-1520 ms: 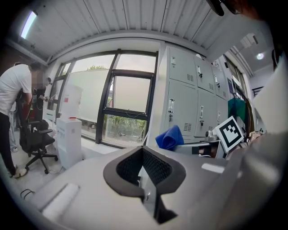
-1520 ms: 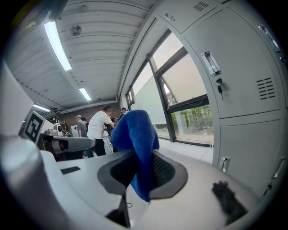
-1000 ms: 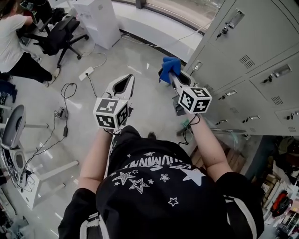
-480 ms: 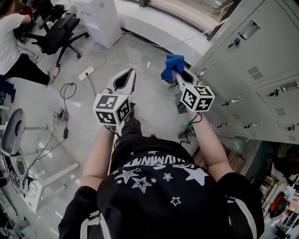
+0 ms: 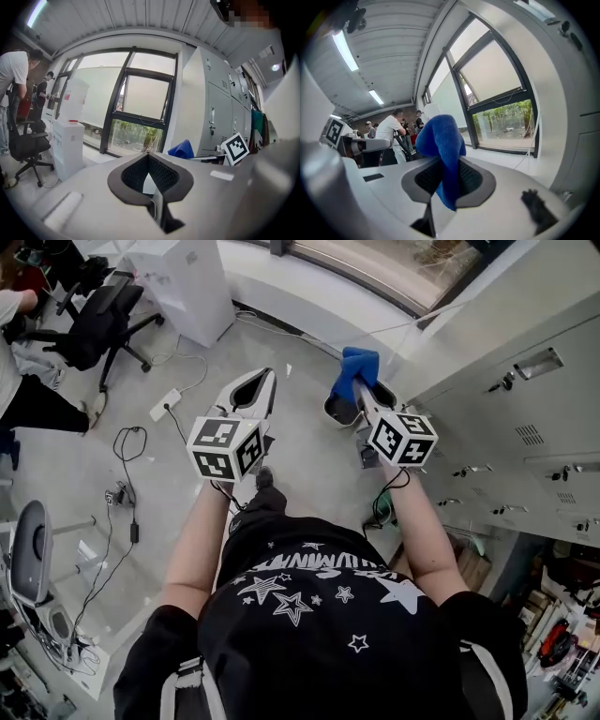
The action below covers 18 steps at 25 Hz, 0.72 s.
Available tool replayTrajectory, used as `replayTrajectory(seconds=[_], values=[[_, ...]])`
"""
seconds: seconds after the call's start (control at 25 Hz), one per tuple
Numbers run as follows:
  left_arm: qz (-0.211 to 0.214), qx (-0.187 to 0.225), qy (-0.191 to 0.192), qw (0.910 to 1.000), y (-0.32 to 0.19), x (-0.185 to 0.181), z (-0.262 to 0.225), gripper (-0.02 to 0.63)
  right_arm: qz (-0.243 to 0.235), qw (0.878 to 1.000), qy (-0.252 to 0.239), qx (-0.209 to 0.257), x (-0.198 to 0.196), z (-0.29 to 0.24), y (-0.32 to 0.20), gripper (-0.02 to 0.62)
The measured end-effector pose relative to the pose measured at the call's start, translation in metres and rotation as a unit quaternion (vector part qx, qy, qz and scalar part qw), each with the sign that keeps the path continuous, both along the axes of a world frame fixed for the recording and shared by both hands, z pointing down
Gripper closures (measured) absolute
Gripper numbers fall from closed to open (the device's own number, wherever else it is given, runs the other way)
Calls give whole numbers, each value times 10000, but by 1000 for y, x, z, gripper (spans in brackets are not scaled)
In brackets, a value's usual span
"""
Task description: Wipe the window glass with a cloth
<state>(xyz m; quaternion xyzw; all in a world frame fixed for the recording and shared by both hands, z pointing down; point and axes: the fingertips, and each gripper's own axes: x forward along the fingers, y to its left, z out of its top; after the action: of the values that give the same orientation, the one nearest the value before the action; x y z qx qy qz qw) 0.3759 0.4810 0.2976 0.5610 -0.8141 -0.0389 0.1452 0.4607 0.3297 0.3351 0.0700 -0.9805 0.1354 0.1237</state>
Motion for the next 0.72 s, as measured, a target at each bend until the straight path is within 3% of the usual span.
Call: replayTrajectory(seconds=[0.36,0.52,0.72], values=[[451,-2,10,9990,-25,-99,-2,598,457,9989,46,-40,-93,-2,-21,522],[413,170,240,9987,-24,-140,-5,598,562,9984,-19,-38,-129,-6,-15,522],[594,360,168,9974,-30,-165,-18,598,507,9986,132,48,-158,-7,-3,522]])
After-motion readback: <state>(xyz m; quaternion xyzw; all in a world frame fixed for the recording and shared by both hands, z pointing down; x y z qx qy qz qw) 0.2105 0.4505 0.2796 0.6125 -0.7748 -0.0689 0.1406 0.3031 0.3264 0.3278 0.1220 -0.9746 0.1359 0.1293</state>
